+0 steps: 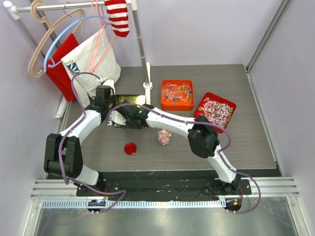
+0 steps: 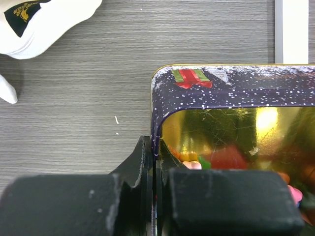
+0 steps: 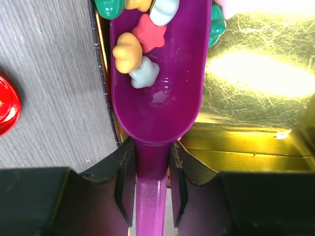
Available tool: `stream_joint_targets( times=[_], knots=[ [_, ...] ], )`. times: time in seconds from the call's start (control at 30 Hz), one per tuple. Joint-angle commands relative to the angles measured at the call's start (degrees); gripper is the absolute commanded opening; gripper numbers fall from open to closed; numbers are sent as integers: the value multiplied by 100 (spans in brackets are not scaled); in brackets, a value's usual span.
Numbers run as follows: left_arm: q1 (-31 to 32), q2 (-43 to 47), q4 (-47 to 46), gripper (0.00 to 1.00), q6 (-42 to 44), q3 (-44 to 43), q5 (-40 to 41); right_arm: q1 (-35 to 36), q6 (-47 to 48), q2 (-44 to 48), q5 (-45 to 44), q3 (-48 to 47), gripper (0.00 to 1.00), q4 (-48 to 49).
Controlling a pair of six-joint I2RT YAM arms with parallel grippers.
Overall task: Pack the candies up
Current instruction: Scoop the fake candies from the storage box.
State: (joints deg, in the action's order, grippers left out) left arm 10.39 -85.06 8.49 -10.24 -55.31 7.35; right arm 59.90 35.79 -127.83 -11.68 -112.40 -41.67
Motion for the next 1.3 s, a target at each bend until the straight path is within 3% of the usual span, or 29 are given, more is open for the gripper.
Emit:
stream_joint_targets(
  times=[0.0,0.77,1.27],
  knots=[
    [24,147,-489,0,-224,-331,-278,-206,-555,478,667,-186,1,63],
    [24,59,-480,0,-198,-331,-393,-1041,-916,979,1783,-28,1,1],
    [-64,-11,-480,0,-119,-358,-340,-1208,-381,1603,1872,482,1,-297]
  ],
)
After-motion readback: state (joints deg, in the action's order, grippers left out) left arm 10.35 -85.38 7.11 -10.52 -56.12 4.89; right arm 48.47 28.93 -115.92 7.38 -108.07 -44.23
